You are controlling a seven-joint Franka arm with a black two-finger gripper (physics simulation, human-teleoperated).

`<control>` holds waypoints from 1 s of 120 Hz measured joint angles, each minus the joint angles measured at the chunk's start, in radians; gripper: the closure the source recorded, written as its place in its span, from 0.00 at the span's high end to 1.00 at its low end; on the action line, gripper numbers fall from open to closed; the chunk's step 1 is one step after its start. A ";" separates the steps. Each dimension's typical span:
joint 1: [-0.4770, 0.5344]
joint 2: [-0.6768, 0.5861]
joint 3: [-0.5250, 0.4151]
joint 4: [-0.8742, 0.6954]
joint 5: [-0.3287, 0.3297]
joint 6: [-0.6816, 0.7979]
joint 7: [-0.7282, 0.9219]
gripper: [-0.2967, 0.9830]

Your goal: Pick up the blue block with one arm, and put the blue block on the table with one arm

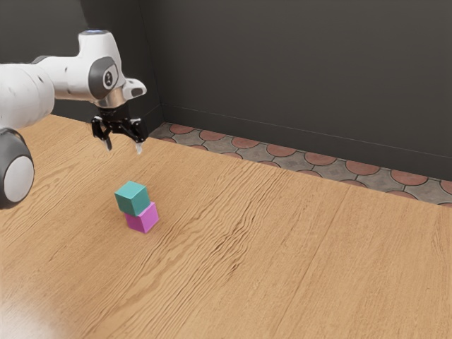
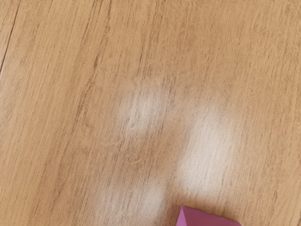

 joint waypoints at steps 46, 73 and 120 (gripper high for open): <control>-0.005 -0.142 -0.040 -0.285 -0.065 0.244 0.282 0.77; -0.005 -0.214 -0.073 -0.423 -0.086 0.243 0.412 0.77; -0.006 -0.213 -0.089 -0.440 0.022 0.205 0.482 0.77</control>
